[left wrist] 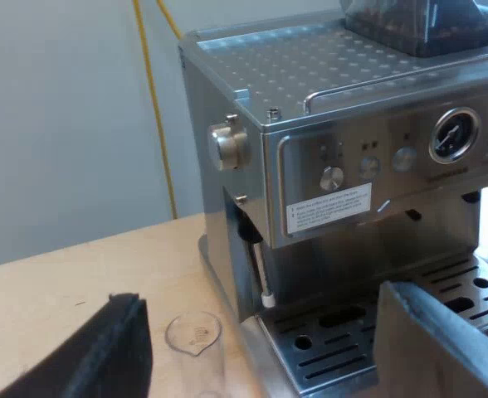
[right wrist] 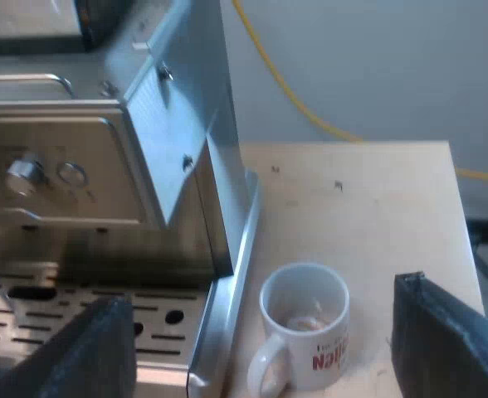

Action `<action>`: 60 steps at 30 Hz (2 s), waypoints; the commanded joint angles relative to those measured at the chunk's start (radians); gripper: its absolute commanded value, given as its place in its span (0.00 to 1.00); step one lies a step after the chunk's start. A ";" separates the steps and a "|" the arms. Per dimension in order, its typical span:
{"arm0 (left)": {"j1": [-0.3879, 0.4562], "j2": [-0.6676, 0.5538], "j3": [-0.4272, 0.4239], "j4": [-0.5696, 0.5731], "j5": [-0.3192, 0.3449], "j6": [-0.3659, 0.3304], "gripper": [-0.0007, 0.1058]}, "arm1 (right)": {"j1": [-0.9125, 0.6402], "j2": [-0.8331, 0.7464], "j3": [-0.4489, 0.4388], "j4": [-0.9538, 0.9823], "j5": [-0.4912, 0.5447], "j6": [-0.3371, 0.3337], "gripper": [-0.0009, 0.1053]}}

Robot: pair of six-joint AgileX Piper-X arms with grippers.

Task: Grind coffee beans and then tamp

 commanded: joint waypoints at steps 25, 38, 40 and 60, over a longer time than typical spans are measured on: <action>-0.001 -0.218 0.088 0.173 -0.060 0.043 0.56 | -0.004 -0.395 0.313 0.001 -0.048 0.018 0.63; -0.001 -0.217 0.252 0.085 -0.053 0.043 0.56 | -0.004 -0.395 0.481 0.000 -0.066 0.041 0.63; -0.001 -0.217 0.272 0.085 -0.053 0.043 0.56 | -0.004 -0.395 0.504 0.000 -0.066 0.041 0.63; -0.001 -0.216 0.356 0.056 0.019 0.043 0.56 | -0.004 -0.393 0.571 0.052 -0.066 0.054 0.63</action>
